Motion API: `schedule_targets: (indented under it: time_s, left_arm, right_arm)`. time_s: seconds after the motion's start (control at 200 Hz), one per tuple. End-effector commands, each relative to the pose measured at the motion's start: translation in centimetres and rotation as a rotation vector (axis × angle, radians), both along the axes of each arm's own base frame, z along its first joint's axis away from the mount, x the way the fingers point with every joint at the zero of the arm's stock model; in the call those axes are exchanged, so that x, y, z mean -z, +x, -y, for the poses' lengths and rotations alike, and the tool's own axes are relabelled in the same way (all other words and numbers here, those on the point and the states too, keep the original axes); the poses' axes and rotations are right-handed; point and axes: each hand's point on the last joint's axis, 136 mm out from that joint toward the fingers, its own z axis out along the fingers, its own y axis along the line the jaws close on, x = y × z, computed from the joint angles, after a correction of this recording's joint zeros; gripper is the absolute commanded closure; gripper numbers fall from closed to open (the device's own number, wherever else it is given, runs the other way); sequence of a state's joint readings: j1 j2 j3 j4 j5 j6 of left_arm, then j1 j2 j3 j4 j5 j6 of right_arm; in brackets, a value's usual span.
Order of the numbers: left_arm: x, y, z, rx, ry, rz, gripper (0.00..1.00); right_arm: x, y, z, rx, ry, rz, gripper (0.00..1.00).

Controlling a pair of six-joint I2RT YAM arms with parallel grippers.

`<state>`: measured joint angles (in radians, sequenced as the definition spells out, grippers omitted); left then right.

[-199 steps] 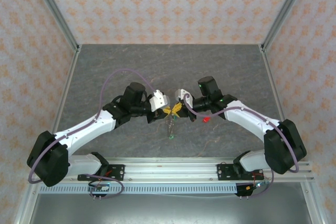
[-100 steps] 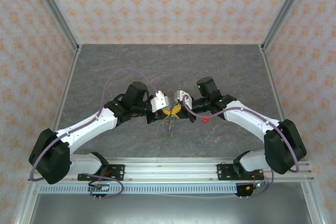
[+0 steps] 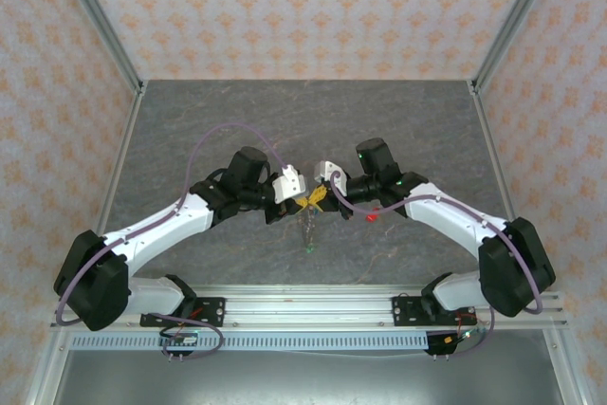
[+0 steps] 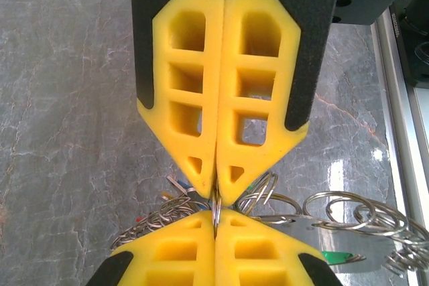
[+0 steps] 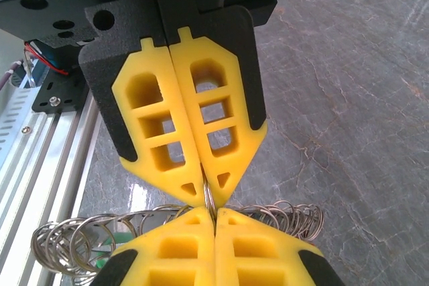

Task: Put the keys on the keyring

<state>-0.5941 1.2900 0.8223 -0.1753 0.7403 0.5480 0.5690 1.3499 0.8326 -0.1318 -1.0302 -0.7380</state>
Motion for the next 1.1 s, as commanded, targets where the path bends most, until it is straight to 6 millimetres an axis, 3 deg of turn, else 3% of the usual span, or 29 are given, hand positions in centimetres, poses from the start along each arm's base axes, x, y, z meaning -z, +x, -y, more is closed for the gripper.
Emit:
schedule_targets:
  time_s: [0.0,0.17,0.465,0.691,0.826,1.001,1.096]
  left_arm:
    - [-0.6,0.3,-0.1,-0.022,-0.007,0.029,1.00]
    - [-2.4,0.1,0.6,-0.020,-0.123,0.060,1.00]
    - [-3.7,-0.1,1.1,-0.013,-0.216,0.065,1.00]
    - [-3.2,-0.1,1.2,-0.014,-0.206,0.048,1.00]
    - [-2.7,0.0,1.0,-0.021,-0.189,0.038,1.00]
    - [-2.2,0.5,0.6,-0.054,-0.160,0.052,1.00]
    - [-2.2,0.5,0.6,-0.054,-0.150,0.053,1.00]
  right_arm:
    - [-2.1,-0.2,-0.3,-0.012,0.065,0.083,1.00]
    - [0.5,-0.1,0.2,0.020,0.041,0.027,0.92]
    - [2.1,0.2,0.1,0.032,0.077,-0.047,0.84]
    - [0.6,0.6,-0.3,0.038,0.154,-0.043,0.87]
    - [-0.2,0.9,0.0,0.066,0.151,-0.004,0.80]
    - [0.7,0.5,1.0,0.076,0.059,0.023,0.77]
    - [0.3,0.2,1.2,0.079,0.064,0.036,0.74]
